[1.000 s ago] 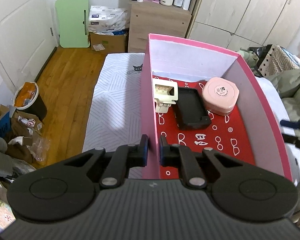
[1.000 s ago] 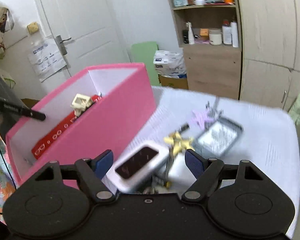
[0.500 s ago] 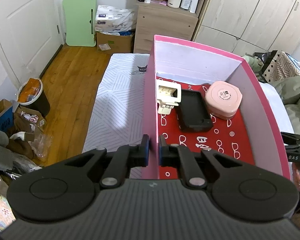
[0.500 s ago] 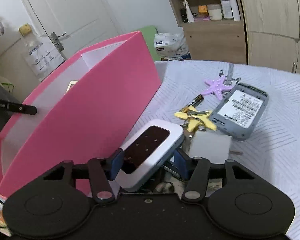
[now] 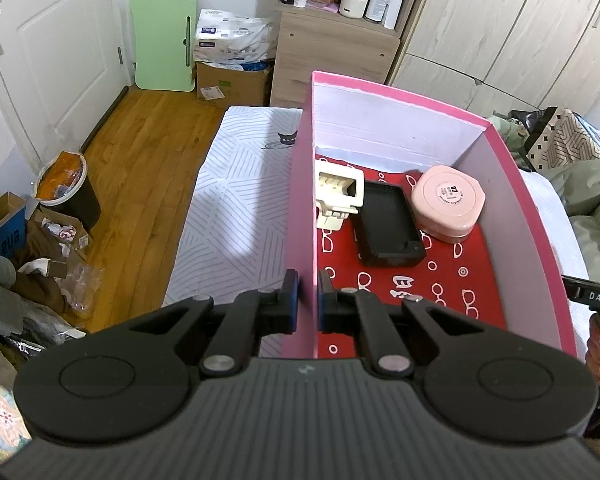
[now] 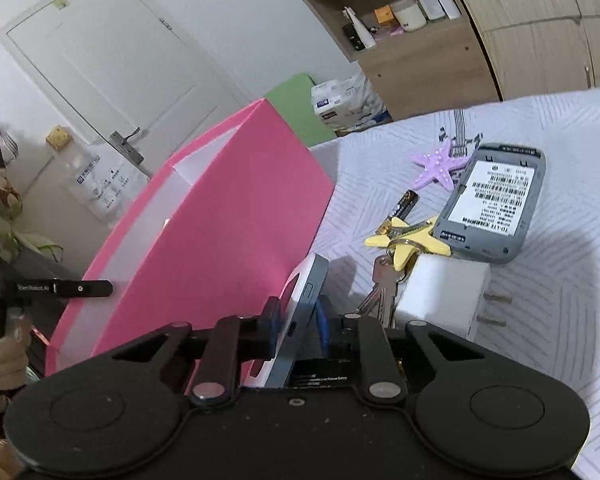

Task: Organize rigid objects
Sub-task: 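Carry the white Wi-Fi router into the pink box and open the right gripper, then grasp the black flat battery on the bed with the right gripper, then carry the black battery into the box beside the pink case and release, then grasp the white charger cube beside the keys with the right gripper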

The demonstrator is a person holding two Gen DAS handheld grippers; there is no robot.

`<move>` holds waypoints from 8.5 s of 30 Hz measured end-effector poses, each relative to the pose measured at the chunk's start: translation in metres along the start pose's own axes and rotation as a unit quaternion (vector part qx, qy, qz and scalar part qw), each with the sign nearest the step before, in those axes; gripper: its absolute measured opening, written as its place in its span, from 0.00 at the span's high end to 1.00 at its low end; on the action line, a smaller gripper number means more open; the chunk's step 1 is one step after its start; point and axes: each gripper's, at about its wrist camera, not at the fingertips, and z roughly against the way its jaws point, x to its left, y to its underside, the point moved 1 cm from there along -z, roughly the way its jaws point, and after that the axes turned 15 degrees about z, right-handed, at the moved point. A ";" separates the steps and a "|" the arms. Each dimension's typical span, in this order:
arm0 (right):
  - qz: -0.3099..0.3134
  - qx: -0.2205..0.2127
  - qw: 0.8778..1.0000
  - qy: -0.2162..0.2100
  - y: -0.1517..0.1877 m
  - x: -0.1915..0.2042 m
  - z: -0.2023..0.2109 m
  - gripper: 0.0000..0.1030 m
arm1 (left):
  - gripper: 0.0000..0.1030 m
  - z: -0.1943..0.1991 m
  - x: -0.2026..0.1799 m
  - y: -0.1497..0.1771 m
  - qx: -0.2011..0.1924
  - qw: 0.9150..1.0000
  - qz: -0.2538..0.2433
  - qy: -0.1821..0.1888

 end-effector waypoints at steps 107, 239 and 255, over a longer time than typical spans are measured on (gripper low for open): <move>0.181 0.025 0.982 0.050 -0.052 0.093 0.061 0.37 | 0.93 0.009 -0.012 0.009 -0.005 0.999 -0.041 -0.018; 0.370 0.106 0.923 0.024 -0.095 0.153 -0.001 0.48 | 0.91 0.008 -0.001 0.020 -0.021 0.998 -0.060 0.018; 0.217 0.012 0.965 0.150 -0.031 0.046 0.086 0.45 | 0.91 0.010 0.001 0.019 -0.019 0.999 -0.041 0.018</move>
